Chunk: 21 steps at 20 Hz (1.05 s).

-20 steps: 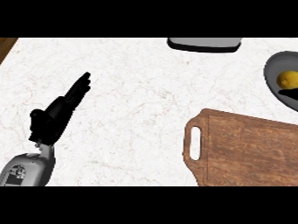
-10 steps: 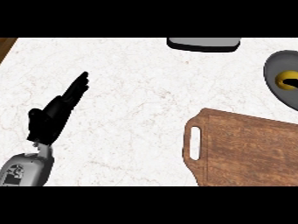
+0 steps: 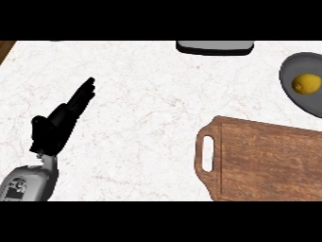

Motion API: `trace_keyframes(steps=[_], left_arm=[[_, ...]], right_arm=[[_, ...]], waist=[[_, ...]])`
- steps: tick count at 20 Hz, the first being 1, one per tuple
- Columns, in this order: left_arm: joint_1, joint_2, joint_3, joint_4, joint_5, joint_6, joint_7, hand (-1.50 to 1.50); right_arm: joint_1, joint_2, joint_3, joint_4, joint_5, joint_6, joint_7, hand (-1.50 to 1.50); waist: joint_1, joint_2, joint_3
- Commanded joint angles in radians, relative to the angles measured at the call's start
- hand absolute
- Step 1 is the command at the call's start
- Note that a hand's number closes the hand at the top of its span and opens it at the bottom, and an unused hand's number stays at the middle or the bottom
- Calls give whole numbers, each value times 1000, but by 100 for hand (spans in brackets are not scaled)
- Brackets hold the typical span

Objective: Pick the lemon from the cutting board and place it in the pan

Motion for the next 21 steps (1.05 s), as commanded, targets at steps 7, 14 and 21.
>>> trace_keyframes(steps=[7,14,21], left_arm=[[1,11,30,46,-3,-2,-35,0],[1,-20,-8,-15,-24,20,25,0],[80,-19,-8,4,-42,19,-67,0]], right_arm=[[149,7,-25,-24,-40,122,-170,-150],[252,-9,-20,-51,-55,199,-247,-150],[335,17,-13,-81,-67,160,-317,-150]], waist=[[-19,-10,-3],[-27,-16,-1],[-30,-19,-3]])
